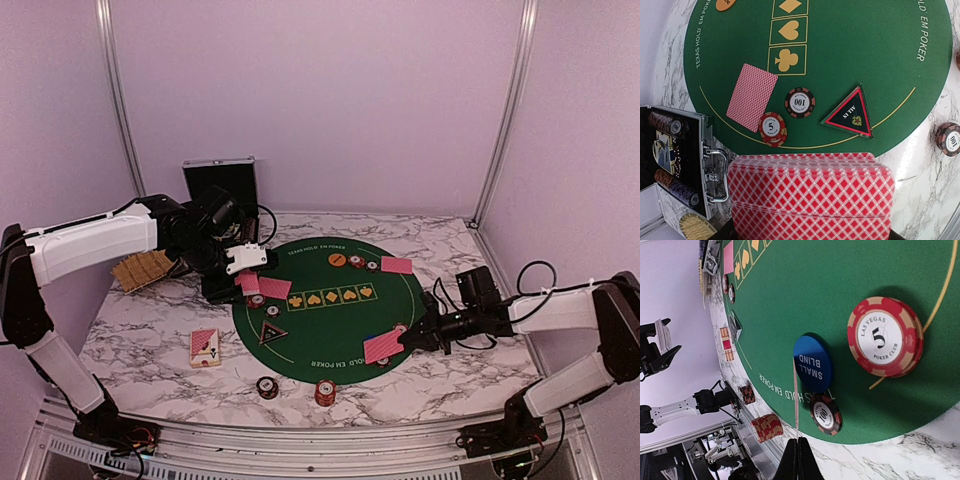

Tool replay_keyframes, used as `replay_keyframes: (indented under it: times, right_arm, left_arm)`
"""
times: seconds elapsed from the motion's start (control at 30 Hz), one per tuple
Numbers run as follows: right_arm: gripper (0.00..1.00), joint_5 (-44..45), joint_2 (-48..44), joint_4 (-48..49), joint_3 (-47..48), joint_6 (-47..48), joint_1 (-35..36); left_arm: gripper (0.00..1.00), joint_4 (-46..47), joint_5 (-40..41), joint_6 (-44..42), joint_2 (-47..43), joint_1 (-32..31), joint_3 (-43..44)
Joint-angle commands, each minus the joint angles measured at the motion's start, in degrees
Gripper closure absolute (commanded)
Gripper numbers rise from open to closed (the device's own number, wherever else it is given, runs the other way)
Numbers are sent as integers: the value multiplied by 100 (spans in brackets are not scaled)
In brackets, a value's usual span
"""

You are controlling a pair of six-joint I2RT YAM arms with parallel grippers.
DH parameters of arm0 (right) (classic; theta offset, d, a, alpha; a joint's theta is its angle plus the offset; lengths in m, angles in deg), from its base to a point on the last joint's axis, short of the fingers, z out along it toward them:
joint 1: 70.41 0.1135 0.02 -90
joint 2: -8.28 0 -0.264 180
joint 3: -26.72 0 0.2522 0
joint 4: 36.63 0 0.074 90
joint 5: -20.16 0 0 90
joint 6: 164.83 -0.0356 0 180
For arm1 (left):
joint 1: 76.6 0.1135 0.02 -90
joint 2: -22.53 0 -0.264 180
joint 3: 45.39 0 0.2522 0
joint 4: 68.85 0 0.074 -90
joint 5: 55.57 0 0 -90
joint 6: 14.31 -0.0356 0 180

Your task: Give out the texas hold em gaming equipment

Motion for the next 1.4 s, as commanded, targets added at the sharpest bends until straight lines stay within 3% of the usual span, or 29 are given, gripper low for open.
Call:
replay_keyframes:
  times: [0.0,0.4,0.67,0.77,0.93,1.13,1.23,1.37]
  right_arm:
    - [100,101,173,-144,-13,250,-48]
    - [100,159,552,326,84,110,275]
    - [99,499,757,36,417,271,550]
    - [90,736,601,-543,608,490,548]
    - [59,967,299,-1021,806,692,493]
    - [45,1135,63,-1467,1116,823,466]
    - [36,983,-103,-1197,1361,562,511]
    - [23,576,151,-106,1648,-90,807]
  left_arm:
    - [100,-141,-51,-25,-153,-14,124]
    - [100,-150,-74,-20,-109,-22,161]
    - [100,-154,-55,-19,-134,-22,133]
    - [100,-159,-65,-28,-146,-22,121]
    - [100,-166,-89,-20,-132,-20,142]
    - [100,-176,-89,-20,-151,-22,141]
    - [100,-176,-107,-12,-145,-18,138]
    - [100,-176,-75,34,-101,-22,206]
